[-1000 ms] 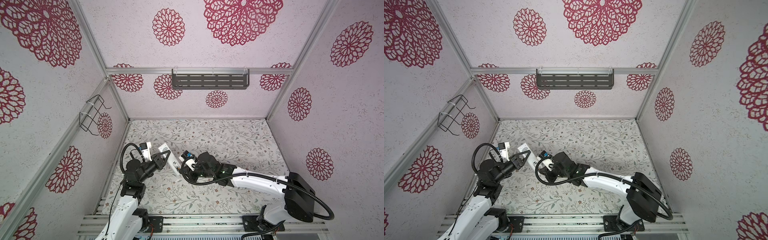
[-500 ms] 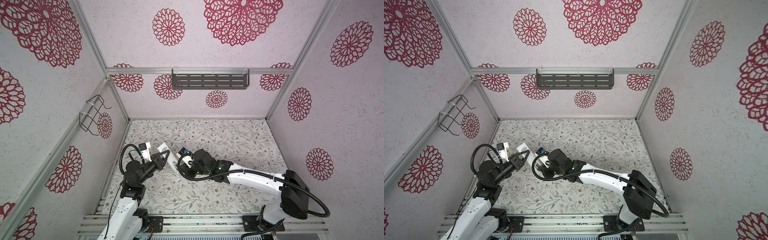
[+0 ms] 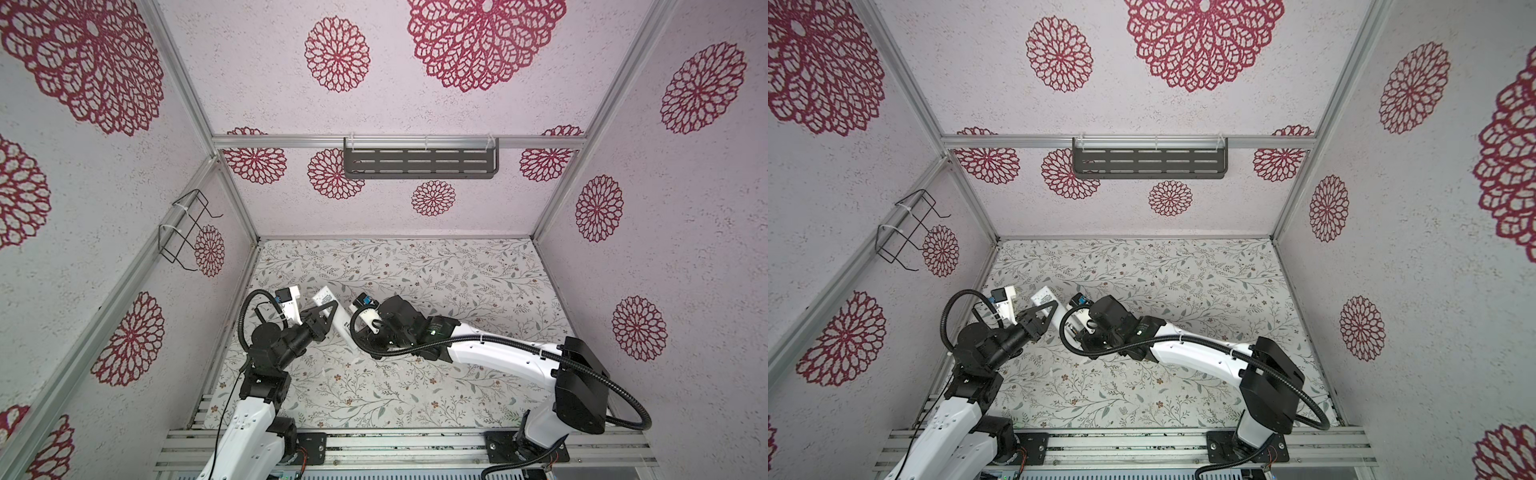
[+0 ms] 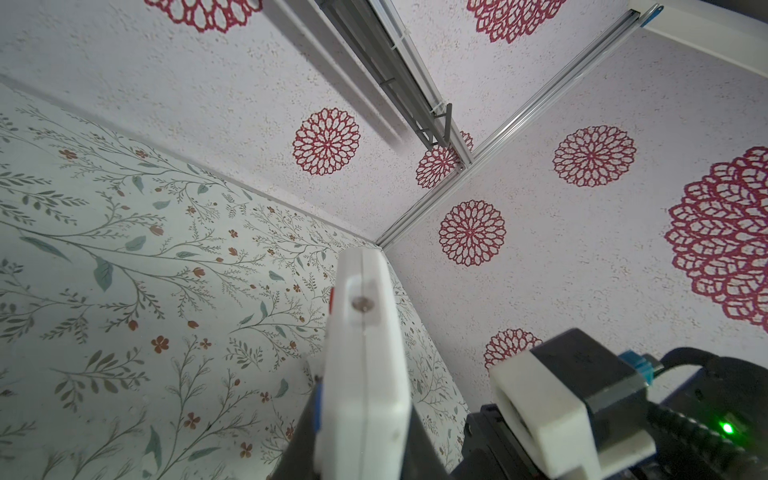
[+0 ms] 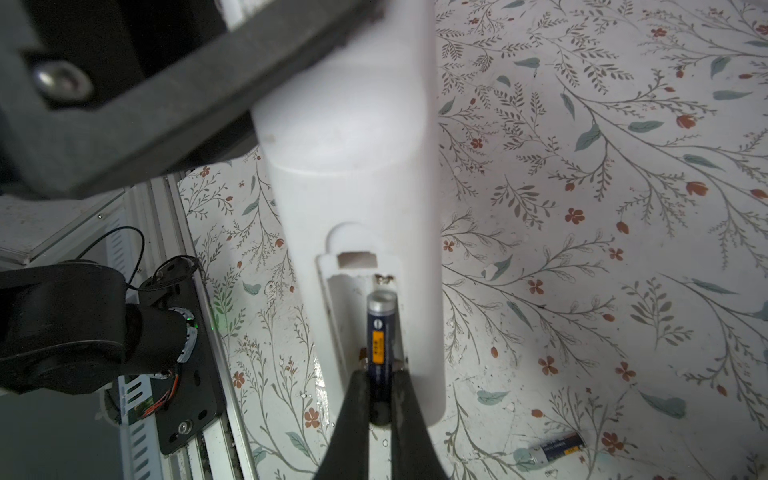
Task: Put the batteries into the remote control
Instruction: 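Press the battery into the compartment with the right gripper while the left holds the remote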
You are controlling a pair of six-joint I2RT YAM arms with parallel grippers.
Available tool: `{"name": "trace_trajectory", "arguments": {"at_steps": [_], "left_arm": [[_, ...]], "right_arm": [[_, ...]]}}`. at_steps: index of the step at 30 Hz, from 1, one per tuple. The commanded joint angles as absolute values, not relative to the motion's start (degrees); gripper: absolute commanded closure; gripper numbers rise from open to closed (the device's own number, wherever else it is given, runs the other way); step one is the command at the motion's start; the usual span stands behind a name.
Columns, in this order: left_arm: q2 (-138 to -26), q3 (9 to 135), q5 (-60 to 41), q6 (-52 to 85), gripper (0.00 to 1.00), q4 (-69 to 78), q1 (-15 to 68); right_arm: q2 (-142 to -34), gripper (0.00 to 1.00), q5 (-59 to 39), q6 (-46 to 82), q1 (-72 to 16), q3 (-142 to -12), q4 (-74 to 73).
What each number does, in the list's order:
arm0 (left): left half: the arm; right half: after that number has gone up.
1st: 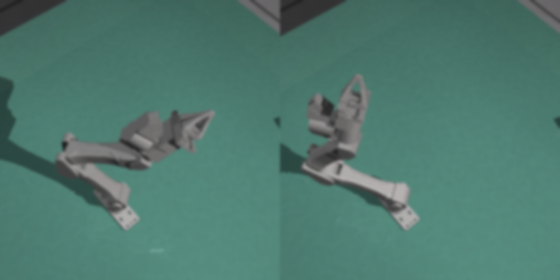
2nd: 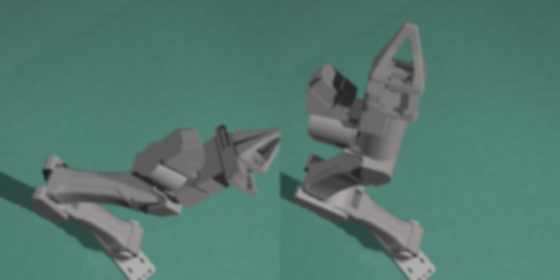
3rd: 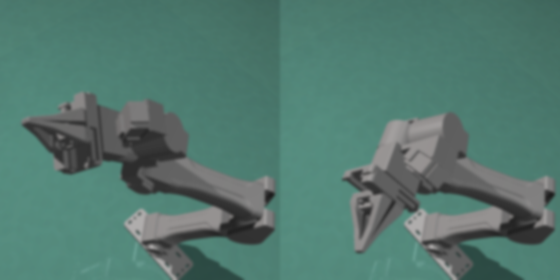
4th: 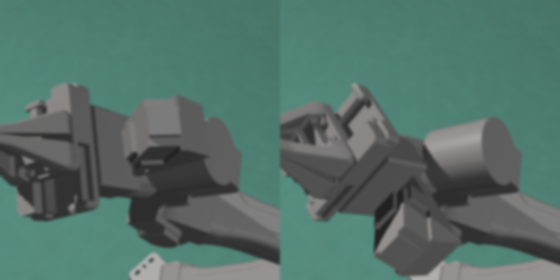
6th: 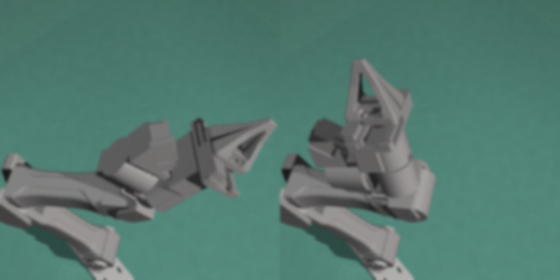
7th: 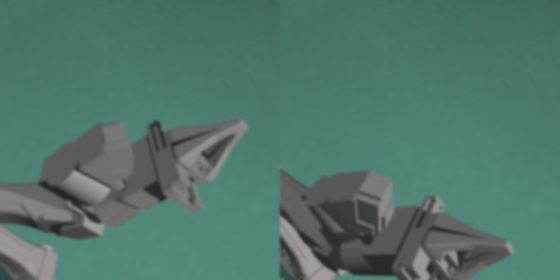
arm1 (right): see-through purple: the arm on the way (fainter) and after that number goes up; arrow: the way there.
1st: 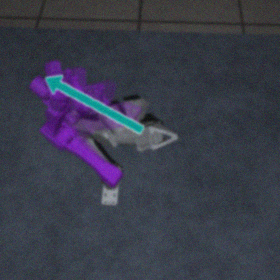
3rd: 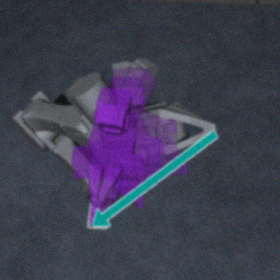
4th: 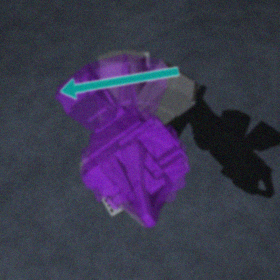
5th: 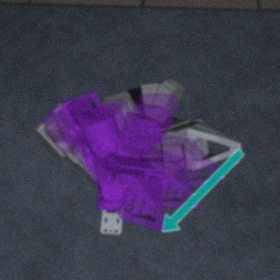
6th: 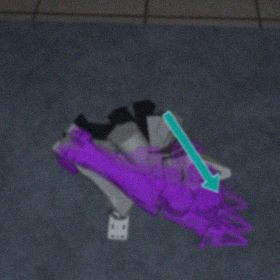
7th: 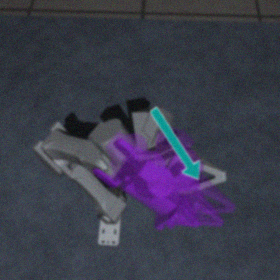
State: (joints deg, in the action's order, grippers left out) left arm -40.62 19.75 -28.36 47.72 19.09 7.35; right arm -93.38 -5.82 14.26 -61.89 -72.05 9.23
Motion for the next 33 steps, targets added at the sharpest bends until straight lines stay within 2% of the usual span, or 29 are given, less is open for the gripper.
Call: {"name": "trace_trajectory", "arguments": {"at_steps": [1, 27, 33], "left_arm": [[-39.21, 19.58, -29.81, 47.81, 0.86, 20.54, 7.73], [-39.99, 20.22, -31.77, 49.44, 0.86, 20.83, 7.91], [-39.93, 20.86, -32.11, 50.23, 0.86, 20.10, 7.89]], "right_arm": [[-94.49, 0.92, -1.29, 16.42, -61.46, -75.24, 13.70], [-99.47, 0.93, 0.30, 14.51, -60.91, -81.04, 13.10], [-99.42, 0.93, 0.92, 13.24, -60.85, -79.03, 7.92]]}}
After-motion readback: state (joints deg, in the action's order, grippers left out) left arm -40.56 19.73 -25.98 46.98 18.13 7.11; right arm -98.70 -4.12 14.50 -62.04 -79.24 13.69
